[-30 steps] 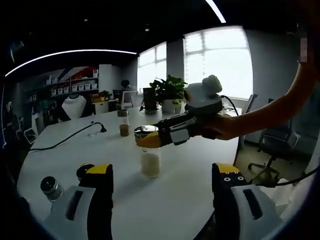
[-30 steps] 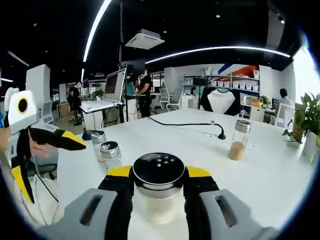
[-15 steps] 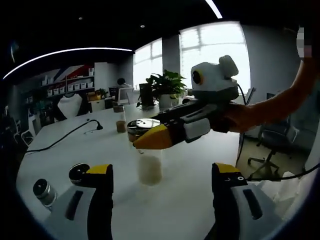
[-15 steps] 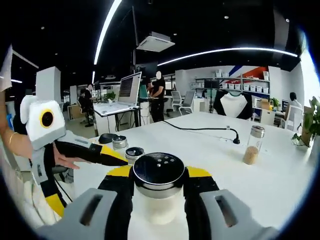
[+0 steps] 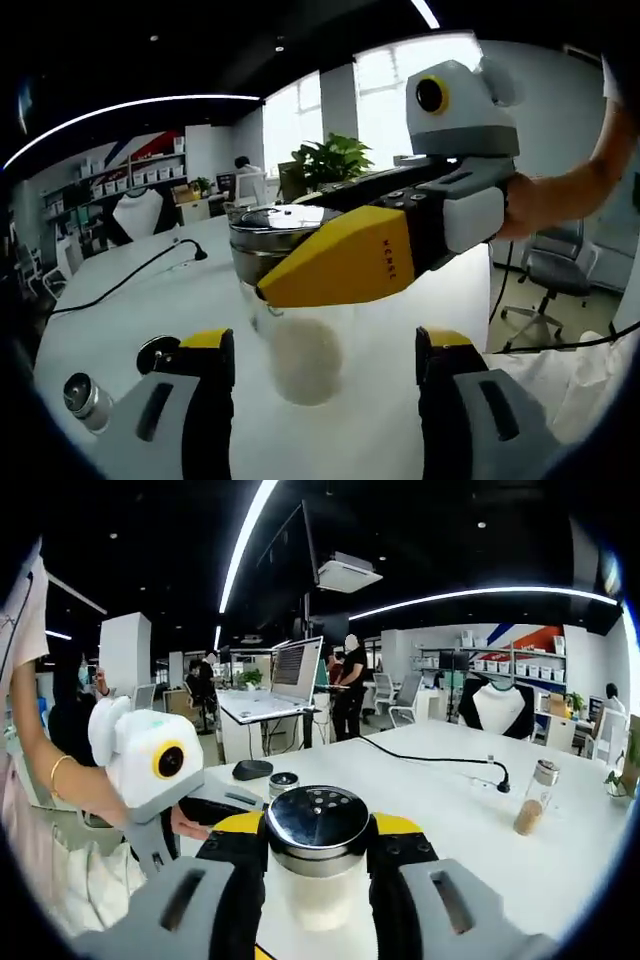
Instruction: Rotate the seasoning bottle until the label or dispensing opening points toward the visible target arrow and the bottle remains upright within the marked orientation range
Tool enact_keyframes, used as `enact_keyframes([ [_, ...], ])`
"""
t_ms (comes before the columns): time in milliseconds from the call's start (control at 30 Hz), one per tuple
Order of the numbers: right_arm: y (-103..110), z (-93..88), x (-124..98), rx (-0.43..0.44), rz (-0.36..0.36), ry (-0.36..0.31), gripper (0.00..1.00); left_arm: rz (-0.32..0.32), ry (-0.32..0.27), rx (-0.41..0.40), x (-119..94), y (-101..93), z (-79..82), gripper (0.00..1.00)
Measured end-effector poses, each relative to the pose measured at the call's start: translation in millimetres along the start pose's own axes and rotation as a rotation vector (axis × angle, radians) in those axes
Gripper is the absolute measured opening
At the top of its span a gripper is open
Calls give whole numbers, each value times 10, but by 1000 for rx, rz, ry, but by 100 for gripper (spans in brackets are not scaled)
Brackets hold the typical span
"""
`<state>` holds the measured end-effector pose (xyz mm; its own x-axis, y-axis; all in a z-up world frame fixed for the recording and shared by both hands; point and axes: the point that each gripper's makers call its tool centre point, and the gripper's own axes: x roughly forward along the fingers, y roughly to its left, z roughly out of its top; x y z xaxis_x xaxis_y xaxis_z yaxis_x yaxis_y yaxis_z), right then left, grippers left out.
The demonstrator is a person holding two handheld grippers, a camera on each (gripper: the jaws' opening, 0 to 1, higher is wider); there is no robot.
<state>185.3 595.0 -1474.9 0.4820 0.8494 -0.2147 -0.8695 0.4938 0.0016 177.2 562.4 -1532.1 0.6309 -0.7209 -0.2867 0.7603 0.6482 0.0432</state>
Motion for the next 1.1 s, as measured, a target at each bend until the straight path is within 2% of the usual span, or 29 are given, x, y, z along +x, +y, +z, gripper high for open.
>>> enact_keyframes([
  [200,94,58,-3,-7,23,-7,36,10,-2,8,22,105,7,62],
  [300,145,81,-21,-3,39,-11,36,-5,-20,9,41,126,55,54],
  [333,156,84,-25,-3,42,-10,36,-24,-23,15,48,107,64,50],
  [367,164,87,-28,-4,42,-11,36,-89,-18,17,58,1,58,47],
  [400,167,88,-33,-9,41,-9,36,-62,-5,5,60,39,33,45],
  [433,166,86,-41,-13,40,-8,36,-81,-22,16,91,9,62,46],
  [500,161,91,-60,-2,37,-16,36,-74,-26,14,87,15,65,45],
  [633,188,108,-70,-32,21,-38,36,-27,-50,17,94,20,92,45],
  [667,208,110,-72,-58,15,-42,36,-18,-57,3,86,10,89,45],
  [800,233,85,-65,-65,-11,-42,37,24,-61,-58,83,-15,70,45],
  [900,225,31,-62,-67,-50,-44,37,99,-34,-25,82,28,11,44],
  [1067,196,4,-36,-55,-143,-65,37,180,-26,-50,64,66,-18,44],
  [1100,194,10,-8,-62,-163,-70,37,236,-27,-74,50,110,-24,44],
])
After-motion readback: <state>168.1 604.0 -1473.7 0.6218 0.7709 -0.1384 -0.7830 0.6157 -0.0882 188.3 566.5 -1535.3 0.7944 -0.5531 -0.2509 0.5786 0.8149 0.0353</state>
